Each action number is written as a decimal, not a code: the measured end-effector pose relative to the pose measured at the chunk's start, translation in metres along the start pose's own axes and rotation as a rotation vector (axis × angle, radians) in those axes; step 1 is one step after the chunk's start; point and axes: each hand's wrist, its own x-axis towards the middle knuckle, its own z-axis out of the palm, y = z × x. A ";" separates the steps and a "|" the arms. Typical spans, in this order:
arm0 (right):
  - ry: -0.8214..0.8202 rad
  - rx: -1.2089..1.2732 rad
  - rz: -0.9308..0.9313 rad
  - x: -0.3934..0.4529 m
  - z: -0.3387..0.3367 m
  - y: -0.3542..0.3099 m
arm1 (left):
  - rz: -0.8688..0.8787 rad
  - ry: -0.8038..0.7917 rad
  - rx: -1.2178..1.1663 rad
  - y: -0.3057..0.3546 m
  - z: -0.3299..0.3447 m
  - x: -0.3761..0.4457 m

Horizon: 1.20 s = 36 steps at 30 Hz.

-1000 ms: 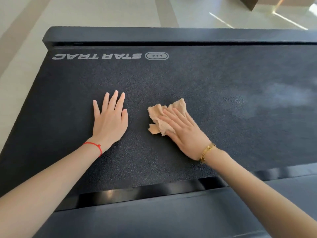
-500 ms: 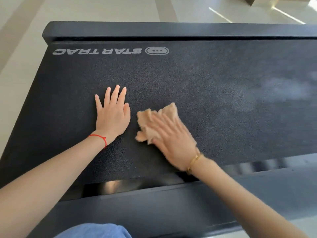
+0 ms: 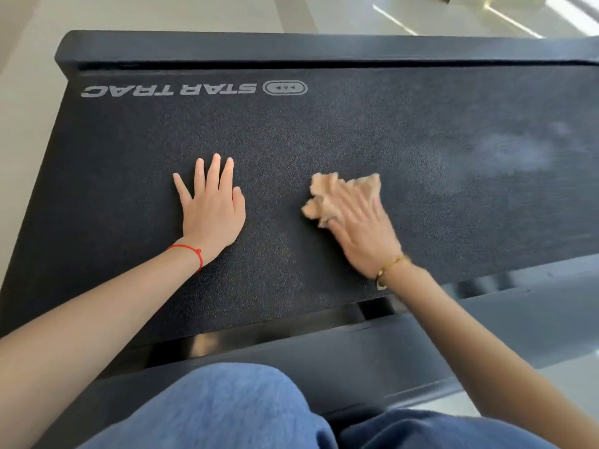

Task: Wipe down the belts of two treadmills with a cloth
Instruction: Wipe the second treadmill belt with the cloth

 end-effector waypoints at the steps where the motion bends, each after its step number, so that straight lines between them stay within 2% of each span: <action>1: 0.005 -0.006 -0.133 -0.009 0.001 -0.023 | 0.002 -0.002 -0.004 0.000 0.000 0.000; 2: -0.027 0.018 -0.208 -0.021 0.006 -0.044 | 0.005 -0.004 -0.012 0.000 -0.001 0.001; 4: -0.139 0.107 -0.206 -0.047 0.014 -0.072 | 0.025 -0.012 -0.025 0.000 -0.003 0.002; 9: -0.169 0.107 -0.194 -0.069 0.018 -0.051 | 0.086 -0.033 -0.048 0.012 -0.002 0.014; 14: -0.131 0.040 -0.014 -0.050 0.011 0.039 | 0.083 -0.039 -0.079 0.035 0.002 0.023; 18: -0.083 0.049 0.302 -0.014 -0.006 0.095 | 0.101 -0.043 -0.088 0.057 0.009 0.030; 19: -0.068 0.032 0.291 -0.008 -0.007 0.093 | 0.096 -0.040 -0.091 0.064 0.011 0.034; 21: -0.044 -0.003 0.046 -0.009 -0.008 0.069 | 0.080 -0.037 -0.095 0.076 0.014 0.042; 23: -0.089 0.010 -0.171 -0.023 0.001 0.045 | 0.054 -0.031 -0.097 0.085 0.016 0.051; 26: -0.180 0.119 -0.218 -0.035 0.006 0.049 | 0.032 -0.025 -0.092 0.093 0.020 0.061; 28: -0.169 0.110 -0.281 -0.022 0.006 0.075 | 0.021 -0.017 -0.083 0.094 0.021 0.066; 31: -0.108 0.079 -0.244 0.025 0.008 0.128 | 0.009 0.008 -0.062 0.094 0.023 0.067; 34: -0.105 0.031 -0.044 0.088 0.010 0.179 | -0.010 0.030 -0.036 0.095 0.026 0.066; 36: -0.099 0.003 0.082 0.129 0.012 0.189 | -0.020 0.038 -0.013 0.096 0.027 0.066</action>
